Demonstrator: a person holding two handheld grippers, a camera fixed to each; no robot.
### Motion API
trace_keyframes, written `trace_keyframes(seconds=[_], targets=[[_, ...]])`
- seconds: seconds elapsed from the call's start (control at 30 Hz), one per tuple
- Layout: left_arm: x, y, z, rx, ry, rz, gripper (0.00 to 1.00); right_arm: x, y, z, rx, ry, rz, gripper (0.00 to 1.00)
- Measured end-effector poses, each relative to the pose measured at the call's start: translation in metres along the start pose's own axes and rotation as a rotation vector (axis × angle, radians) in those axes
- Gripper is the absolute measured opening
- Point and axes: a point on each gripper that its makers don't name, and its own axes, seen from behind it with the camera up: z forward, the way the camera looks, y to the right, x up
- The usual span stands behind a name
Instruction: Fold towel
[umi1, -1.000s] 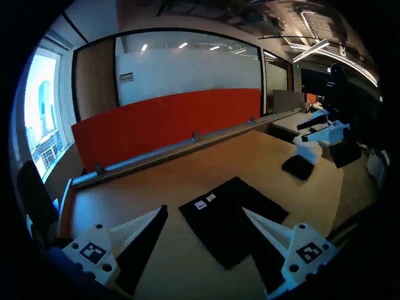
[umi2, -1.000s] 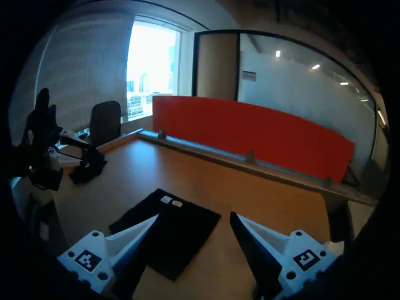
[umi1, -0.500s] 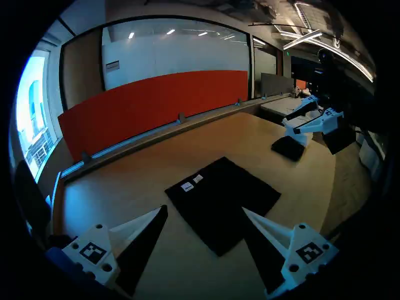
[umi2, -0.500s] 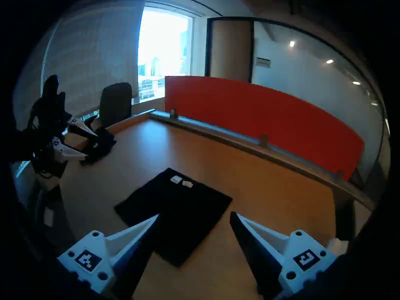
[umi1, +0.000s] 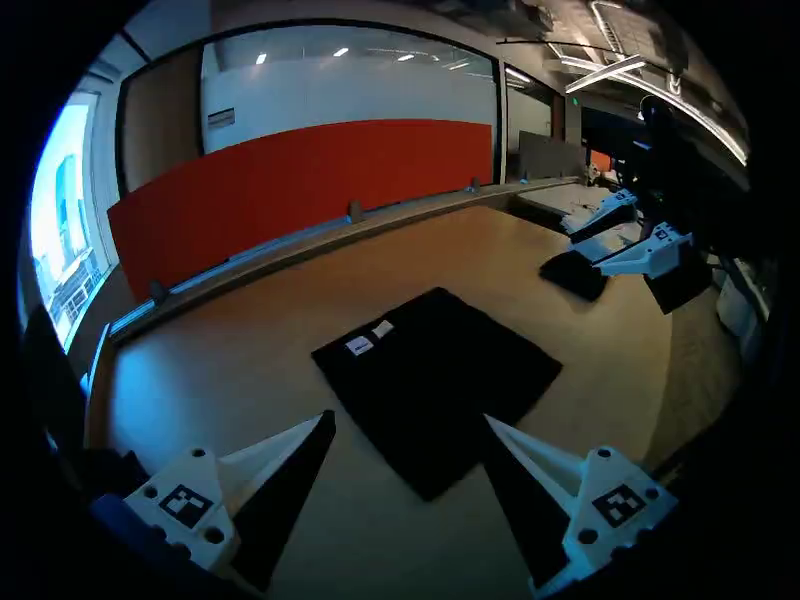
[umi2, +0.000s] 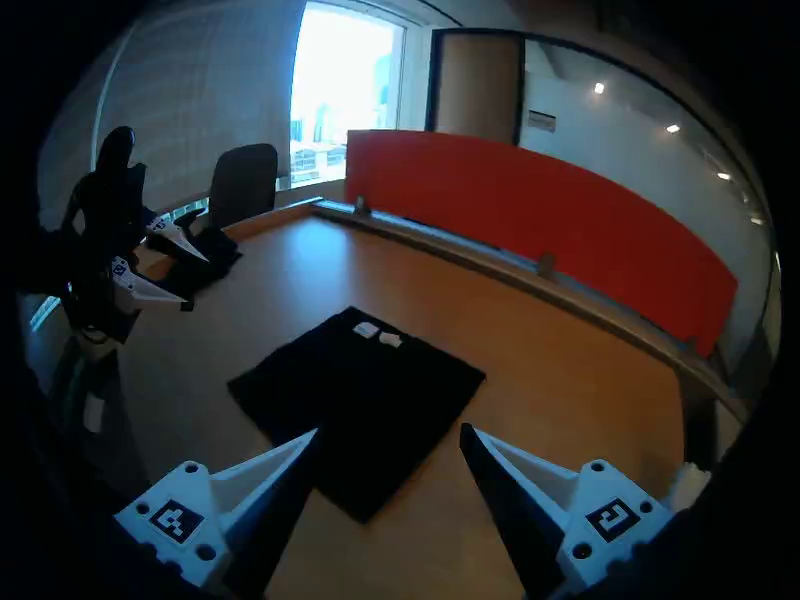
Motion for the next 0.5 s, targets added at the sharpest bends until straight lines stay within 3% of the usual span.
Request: trace_keyframes(seconds=[0.5], targets=[[-0.053, 0.009, 0.034, -0.011, -0.059, -0.007, 1.00, -0.054, -0.011, 0.033, 0.004, -0.041, 0.002, 1.00]])
